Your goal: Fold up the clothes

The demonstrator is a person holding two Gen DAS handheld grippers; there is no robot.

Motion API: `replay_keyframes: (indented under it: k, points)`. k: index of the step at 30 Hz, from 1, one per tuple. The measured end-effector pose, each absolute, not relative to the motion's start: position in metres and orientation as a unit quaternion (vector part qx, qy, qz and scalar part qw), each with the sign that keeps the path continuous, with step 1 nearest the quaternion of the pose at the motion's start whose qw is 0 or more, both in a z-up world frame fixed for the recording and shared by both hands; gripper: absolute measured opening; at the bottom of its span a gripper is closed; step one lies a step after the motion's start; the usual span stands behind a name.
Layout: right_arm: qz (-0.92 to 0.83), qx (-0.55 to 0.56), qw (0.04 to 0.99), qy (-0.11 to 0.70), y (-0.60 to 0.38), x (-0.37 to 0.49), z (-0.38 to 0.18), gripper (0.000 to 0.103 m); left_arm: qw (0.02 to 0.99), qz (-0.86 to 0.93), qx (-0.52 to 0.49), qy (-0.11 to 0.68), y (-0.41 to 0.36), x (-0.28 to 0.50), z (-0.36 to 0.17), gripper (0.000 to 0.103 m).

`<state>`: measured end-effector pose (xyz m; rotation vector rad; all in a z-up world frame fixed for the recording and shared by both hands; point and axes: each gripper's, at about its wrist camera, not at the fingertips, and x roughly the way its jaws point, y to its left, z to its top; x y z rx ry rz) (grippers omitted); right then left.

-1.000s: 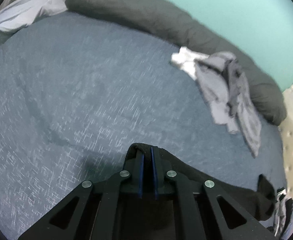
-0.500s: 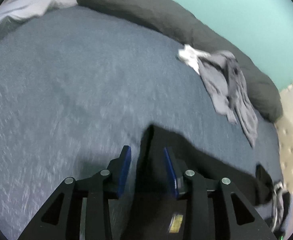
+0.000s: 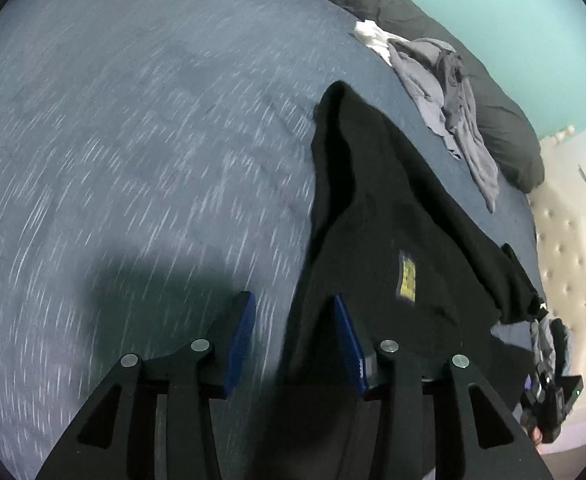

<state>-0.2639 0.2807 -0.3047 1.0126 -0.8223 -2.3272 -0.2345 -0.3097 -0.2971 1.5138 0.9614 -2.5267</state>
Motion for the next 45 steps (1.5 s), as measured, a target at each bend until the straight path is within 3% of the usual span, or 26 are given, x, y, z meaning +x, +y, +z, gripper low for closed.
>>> replay_keyframes:
  k: [14,31,32,35,45]
  points:
    - [-0.851,0.358,0.245,-0.297,0.267,-0.253,-0.296,0.059,0.079,-0.803,0.493,0.324,-0.305,-0.139,-0.299,0.045]
    - [-0.850,0.349,0.258,-0.299,0.261,-0.249,-0.287,0.059,0.049,-0.808,0.495,0.317,-0.257,-0.133,-0.298,0.043]
    - [-0.850,0.349,0.258,-0.300,0.261,-0.249,-0.287,0.059,0.047,-0.809,0.494,0.316,-0.254,-0.133,-0.297,0.042]
    - [-0.848,0.350,0.256,-0.304,0.263,-0.249,-0.288,0.059,0.048,-0.814,0.489,0.310,-0.249,-0.133,-0.291,0.021]
    - [-0.845,0.351,0.258,-0.312,0.265,-0.250,-0.287,0.059,-0.024,-0.817,0.475,0.324,-0.218,-0.150,-0.276,0.016]
